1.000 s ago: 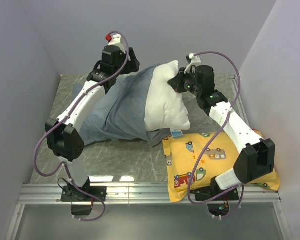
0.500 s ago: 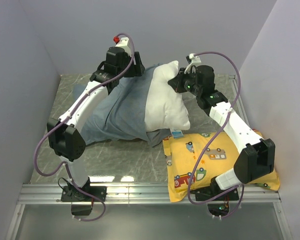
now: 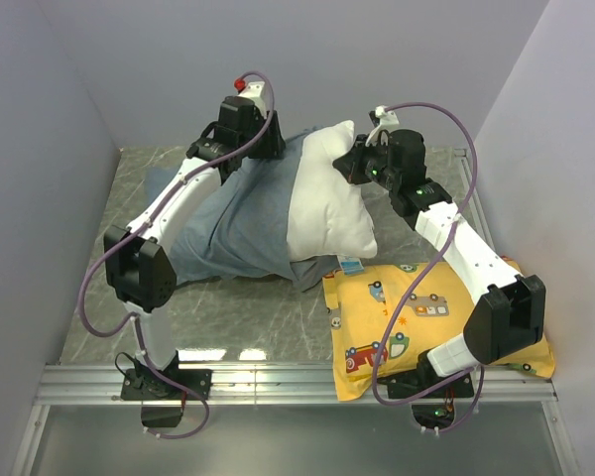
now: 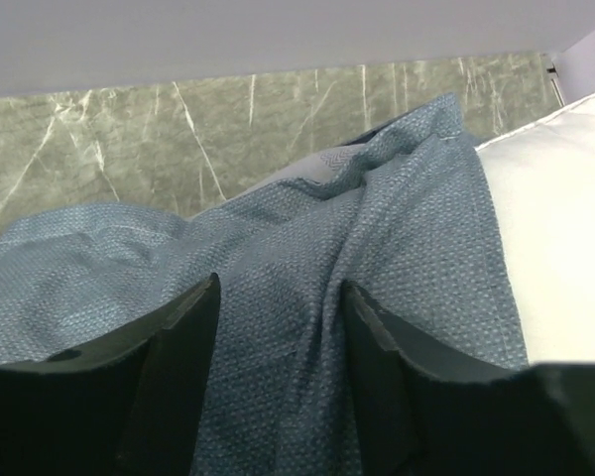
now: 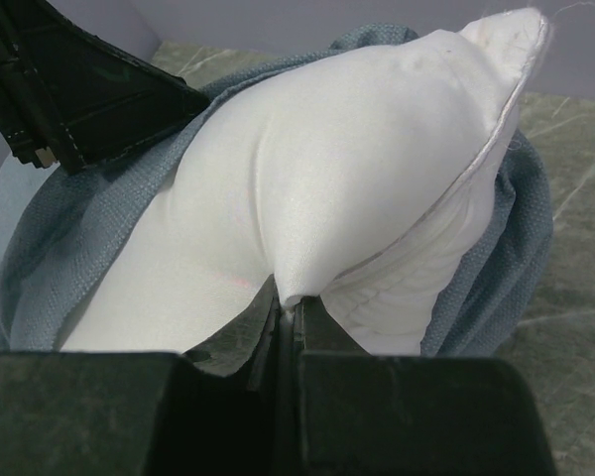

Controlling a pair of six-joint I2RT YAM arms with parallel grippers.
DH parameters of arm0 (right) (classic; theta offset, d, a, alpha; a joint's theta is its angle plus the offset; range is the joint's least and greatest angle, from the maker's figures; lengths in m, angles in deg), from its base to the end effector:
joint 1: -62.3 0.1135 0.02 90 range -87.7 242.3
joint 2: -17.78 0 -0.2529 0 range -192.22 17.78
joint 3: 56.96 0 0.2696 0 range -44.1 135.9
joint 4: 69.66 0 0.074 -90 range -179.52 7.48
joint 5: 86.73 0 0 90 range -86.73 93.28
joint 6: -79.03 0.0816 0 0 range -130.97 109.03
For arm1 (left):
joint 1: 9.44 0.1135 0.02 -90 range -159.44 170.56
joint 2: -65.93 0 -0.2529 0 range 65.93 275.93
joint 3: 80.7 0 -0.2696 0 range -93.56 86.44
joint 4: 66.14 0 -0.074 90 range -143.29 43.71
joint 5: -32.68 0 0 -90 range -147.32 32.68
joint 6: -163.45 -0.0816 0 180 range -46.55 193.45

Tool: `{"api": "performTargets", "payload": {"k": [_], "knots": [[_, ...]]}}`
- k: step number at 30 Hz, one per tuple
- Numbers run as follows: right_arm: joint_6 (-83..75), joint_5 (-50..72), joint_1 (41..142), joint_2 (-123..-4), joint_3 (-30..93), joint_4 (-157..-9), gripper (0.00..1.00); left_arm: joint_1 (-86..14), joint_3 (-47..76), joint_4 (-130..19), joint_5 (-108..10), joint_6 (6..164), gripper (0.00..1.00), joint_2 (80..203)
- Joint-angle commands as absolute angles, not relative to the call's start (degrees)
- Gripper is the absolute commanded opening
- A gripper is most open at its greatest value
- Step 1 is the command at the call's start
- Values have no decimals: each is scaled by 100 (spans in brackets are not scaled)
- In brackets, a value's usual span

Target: Remove the pillowcase from the pillow

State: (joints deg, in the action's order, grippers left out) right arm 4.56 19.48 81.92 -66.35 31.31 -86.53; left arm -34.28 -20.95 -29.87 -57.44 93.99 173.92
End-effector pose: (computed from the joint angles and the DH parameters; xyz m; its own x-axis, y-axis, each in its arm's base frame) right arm 0.3801 0.1597 0.3510 -0.3550 0.1464 -0.9233 -0.5022 0.8032 0.3204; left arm 0.4572 -0.2114 0.3480 -0.4926 -0.1586 -0.8557 0.2622 0.9105 -0.3197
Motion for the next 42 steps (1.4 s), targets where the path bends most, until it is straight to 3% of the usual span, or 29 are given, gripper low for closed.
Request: {"api": "performTargets", "payload": {"k": [1, 4, 5, 7, 13, 16, 22, 28, 32, 37, 39, 40, 42], "knots": [[380, 1936, 8146, -6290, 3447, -8076, 0, -3458, -2447, -2973, -5697, 9253, 53, 17439], [362, 1927, 8146, -6273, 3456, -8085, 0, -3458, -2579, -2885, -5715, 9253, 26, 17544], [353, 1901, 8137, -6281, 3447, -8085, 0, -3458, -2614, -2807, -5889, 9261, 12, 17605], [327, 1857, 8146, -6264, 3438, -8094, 0, -3449, -2771, -2692, -6161, 9314, 0, 17676], [265, 1357, 8067, -6290, 3552, -8357, 0, -3169, -3237, -2044, -7953, 9997, 0, 17922], [362, 944, 7874, -6264, 3622, -8620, 0, -2267, -3422, -1543, -8421, 10787, 0, 17967], [687, -83, 7391, -6255, 3798, -9121, 0, -1016, -3211, -1418, -8746, 11458, 0, 17887], [916, 20, 7302, -6623, 3877, -9184, 0, -1197, -3607, -1812, -7510, 11082, 0, 18291], [942, -24, 7311, -7202, 3974, -9289, 0, -1804, -3572, -2252, -6963, 10624, 17, 18196], [1179, -94, 7302, -7590, 4018, -9473, 2, -2359, -3160, -2551, -6901, 10300, 55, 17660], [1241, -77, 7302, -7670, 4001, -9500, 15, -2587, -2871, -2499, -7197, 10246, 66, 17247], [1232, -94, 7302, -7679, 4001, -9552, 31, -2745, -2687, -2525, -7304, 10263, 71, 17080], [1171, -156, 7311, -7626, 4001, -9614, 46, -2903, -2021, -2542, -7698, 10350, 72, 16483]]}}
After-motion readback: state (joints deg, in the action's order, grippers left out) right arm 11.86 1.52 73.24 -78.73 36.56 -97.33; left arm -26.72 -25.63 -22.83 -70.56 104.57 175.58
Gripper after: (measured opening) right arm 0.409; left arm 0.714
